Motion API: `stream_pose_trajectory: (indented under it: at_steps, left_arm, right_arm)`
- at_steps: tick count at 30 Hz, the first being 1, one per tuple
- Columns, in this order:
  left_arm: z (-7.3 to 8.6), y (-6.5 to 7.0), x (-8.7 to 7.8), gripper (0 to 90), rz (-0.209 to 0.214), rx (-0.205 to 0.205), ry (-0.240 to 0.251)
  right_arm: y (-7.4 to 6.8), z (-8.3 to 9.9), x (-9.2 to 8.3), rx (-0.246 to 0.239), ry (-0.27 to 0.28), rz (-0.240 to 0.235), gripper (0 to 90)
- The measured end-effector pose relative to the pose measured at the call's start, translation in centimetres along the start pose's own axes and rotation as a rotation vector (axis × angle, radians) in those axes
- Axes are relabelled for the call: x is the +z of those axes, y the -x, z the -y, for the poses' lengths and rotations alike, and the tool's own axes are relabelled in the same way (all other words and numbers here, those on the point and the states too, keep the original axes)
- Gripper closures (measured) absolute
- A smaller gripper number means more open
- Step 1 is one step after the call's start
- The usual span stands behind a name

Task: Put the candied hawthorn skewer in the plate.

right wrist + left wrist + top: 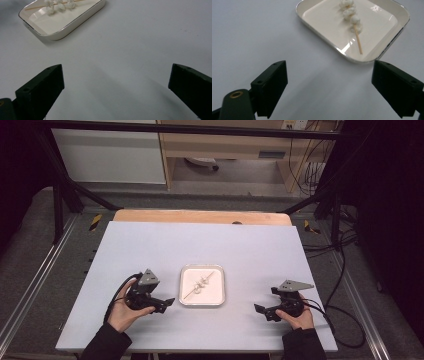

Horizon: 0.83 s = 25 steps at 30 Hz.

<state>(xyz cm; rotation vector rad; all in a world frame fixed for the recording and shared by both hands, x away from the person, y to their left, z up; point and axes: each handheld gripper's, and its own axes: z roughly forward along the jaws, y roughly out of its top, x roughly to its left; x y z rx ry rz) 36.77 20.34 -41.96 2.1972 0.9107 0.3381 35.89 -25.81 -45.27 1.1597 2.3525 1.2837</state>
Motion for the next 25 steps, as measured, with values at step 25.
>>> stream_pose_trajectory:
  at_steps: [25]
  left_arm:
    - [6.1, -2.6, -1.6, 9.5, -0.051, -0.081, 0.033]
  right_arm:
    - [-0.2, 0.5, 0.0, -0.010, -0.020, -0.006, 0.6]
